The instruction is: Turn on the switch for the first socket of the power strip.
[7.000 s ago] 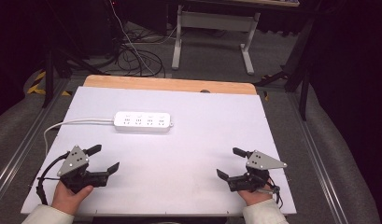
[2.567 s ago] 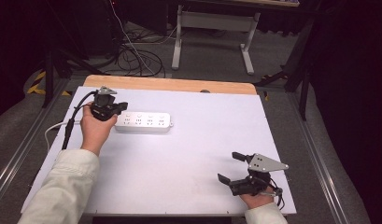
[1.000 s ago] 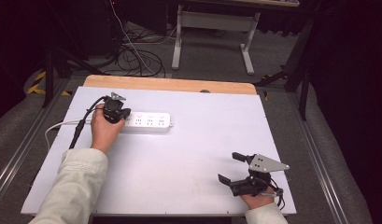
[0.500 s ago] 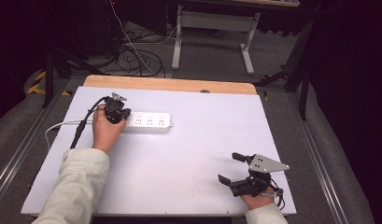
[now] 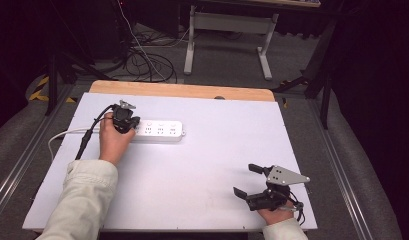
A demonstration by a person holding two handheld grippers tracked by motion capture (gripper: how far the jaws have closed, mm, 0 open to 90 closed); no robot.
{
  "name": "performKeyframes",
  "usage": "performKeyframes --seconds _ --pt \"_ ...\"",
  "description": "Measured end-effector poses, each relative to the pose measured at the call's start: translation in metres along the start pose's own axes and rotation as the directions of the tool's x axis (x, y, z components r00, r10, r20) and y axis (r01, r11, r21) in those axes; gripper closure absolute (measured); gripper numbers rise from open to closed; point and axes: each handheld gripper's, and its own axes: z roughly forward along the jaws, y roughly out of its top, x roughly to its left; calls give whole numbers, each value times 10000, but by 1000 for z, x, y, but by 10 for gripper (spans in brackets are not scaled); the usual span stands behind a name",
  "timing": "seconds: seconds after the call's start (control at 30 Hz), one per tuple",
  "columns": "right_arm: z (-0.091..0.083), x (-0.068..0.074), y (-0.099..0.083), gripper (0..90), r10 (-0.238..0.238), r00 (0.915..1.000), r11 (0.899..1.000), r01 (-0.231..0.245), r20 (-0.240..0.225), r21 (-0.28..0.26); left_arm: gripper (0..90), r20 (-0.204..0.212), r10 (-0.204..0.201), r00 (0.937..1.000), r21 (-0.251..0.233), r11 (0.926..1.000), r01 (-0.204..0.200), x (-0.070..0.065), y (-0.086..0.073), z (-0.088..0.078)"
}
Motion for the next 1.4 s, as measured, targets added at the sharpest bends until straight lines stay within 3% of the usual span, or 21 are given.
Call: performKeyframes --seconds 0.33,0.8,1.03,1.23,1.4 --pt "-1 0 0 60 4 10000 10000 -4 0 -3 900 12 -176 9998 8 9998 176 0 0 0" --pt "-1 -1 -1 60 31 10000 10000 -31 -12 -23 900 -128 -55 9999 102 9999 57 -2 0 1" --pt "-2 0 -1 60 52 10000 10000 -52 -14 -47 900 -12 -262 9997 104 9996 262 0 0 1" --pt "-1 -1 -1 60 50 10000 10000 -50 -22 -27 900 -48 -183 9998 59 9998 183 -2 1 2" --pt "-1 -1 -1 60 70 10000 10000 -70 -9 -29 900 434 -317 9986 -24 9995 318 -4 2 -4"
